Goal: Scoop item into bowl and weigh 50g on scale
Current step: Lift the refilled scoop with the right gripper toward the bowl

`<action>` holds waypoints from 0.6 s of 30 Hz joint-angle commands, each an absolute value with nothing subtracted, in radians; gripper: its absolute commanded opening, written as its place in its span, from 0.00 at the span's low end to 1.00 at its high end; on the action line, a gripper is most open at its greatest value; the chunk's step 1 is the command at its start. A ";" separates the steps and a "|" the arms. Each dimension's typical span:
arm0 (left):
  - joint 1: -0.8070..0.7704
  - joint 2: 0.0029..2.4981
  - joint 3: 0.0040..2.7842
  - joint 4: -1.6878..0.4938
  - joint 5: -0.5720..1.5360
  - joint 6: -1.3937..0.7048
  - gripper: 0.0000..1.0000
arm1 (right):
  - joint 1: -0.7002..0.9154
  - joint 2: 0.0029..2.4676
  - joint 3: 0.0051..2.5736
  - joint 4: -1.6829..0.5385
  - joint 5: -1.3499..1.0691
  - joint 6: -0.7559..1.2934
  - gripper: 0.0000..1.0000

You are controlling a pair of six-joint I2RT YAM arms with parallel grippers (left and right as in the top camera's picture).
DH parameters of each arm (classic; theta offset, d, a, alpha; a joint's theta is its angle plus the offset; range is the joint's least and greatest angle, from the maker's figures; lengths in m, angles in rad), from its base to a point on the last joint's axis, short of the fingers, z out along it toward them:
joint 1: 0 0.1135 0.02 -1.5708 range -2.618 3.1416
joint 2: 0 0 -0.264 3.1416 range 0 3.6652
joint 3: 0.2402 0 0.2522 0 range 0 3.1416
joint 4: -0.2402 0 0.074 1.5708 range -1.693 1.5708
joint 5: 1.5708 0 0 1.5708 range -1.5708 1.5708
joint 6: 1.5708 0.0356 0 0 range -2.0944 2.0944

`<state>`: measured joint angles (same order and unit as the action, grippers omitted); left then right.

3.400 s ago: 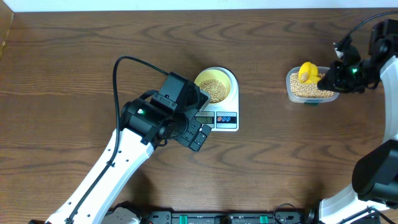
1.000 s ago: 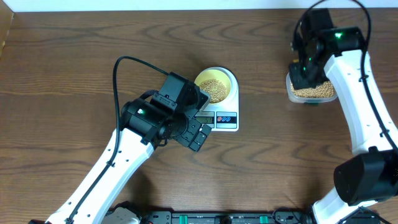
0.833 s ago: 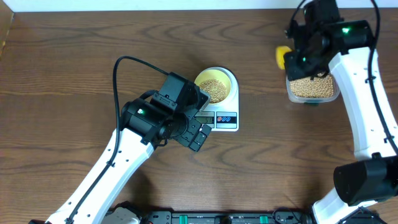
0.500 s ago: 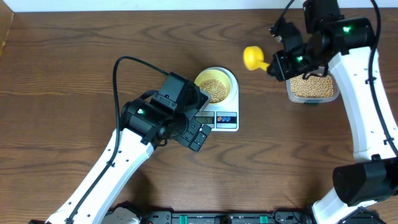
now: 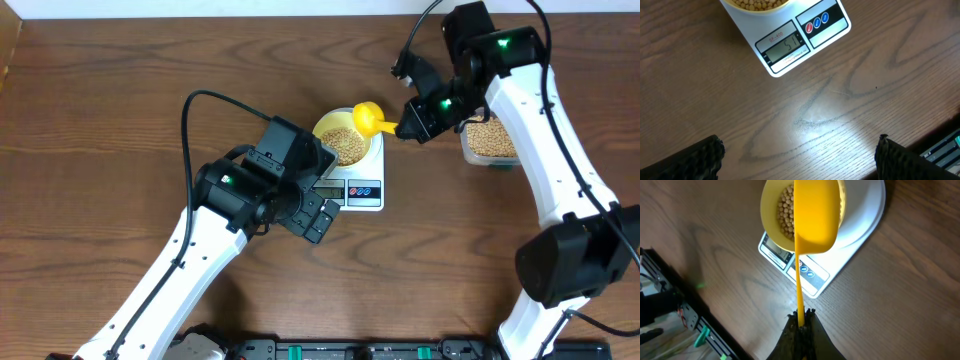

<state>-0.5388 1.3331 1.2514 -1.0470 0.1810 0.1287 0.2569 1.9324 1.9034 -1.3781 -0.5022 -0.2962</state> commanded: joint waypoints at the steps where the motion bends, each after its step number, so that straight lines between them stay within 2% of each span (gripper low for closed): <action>1: -0.540 1.325 1.264 -1.049 0.178 0.131 0.98 | 0.267 1.961 1.908 -1.372 -0.532 -0.346 0.01; 18: -0.540 1.325 1.264 -1.049 0.178 0.131 0.98 | 0.298 2.048 1.903 -1.294 -0.534 -0.368 0.01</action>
